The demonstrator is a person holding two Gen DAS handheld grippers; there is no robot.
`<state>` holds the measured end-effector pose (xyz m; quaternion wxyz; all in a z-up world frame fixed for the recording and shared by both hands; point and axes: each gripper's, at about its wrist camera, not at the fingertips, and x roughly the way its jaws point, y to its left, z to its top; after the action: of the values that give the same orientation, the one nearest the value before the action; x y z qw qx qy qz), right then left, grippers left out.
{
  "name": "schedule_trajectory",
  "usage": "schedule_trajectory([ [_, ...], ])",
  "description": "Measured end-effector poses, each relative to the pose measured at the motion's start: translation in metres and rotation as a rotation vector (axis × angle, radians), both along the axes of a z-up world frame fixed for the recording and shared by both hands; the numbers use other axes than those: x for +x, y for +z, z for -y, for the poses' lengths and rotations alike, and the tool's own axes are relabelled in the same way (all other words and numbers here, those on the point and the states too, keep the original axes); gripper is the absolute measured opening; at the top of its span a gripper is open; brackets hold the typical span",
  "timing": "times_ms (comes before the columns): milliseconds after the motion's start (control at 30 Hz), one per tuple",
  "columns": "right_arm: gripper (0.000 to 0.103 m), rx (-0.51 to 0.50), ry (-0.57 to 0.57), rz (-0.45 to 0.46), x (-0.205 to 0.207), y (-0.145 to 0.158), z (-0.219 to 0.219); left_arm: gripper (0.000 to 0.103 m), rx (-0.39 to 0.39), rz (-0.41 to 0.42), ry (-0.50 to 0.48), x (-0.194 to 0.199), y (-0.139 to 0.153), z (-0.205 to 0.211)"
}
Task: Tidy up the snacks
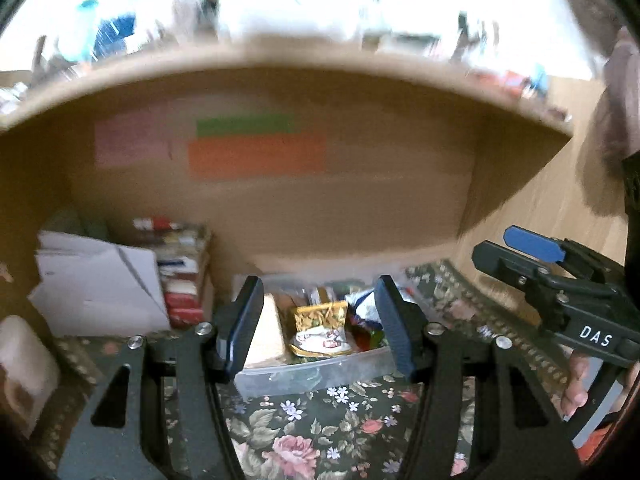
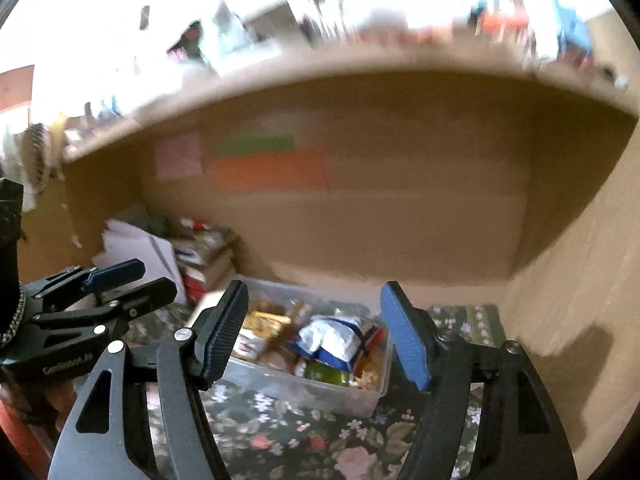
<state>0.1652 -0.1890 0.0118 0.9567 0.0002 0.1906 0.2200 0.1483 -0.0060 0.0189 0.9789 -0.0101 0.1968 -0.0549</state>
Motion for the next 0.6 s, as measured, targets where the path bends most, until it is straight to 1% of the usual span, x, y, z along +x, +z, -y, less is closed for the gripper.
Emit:
schedule_trajectory([
  [67,0.068,0.016,0.003,0.035,-0.017,0.011,0.002,0.059,0.003,0.042,0.01,-0.018,0.012,-0.002],
  [200,0.069,0.047,0.011,0.096,-0.049,0.029,0.001,0.065,0.011,0.127,0.031,-0.058,0.032,-0.004],
  [367,0.071,0.062,0.014,0.144,-0.083,0.042,-0.001,0.071,0.021,0.193,0.042,-0.094,0.044,-0.009],
  [433,0.074,0.065,0.014,0.151,-0.09,0.043,-0.001,0.074,0.028,0.209,0.046,-0.107,0.046,-0.01],
  [500,0.083,0.069,0.009,0.163,-0.101,0.044,-0.001,0.082,0.035,0.224,0.05,-0.117,0.047,-0.009],
  [600,0.087,0.063,-0.003,0.177,-0.112,0.044,-0.003,0.089,0.037,0.238,0.058,-0.131,0.047,-0.01],
])
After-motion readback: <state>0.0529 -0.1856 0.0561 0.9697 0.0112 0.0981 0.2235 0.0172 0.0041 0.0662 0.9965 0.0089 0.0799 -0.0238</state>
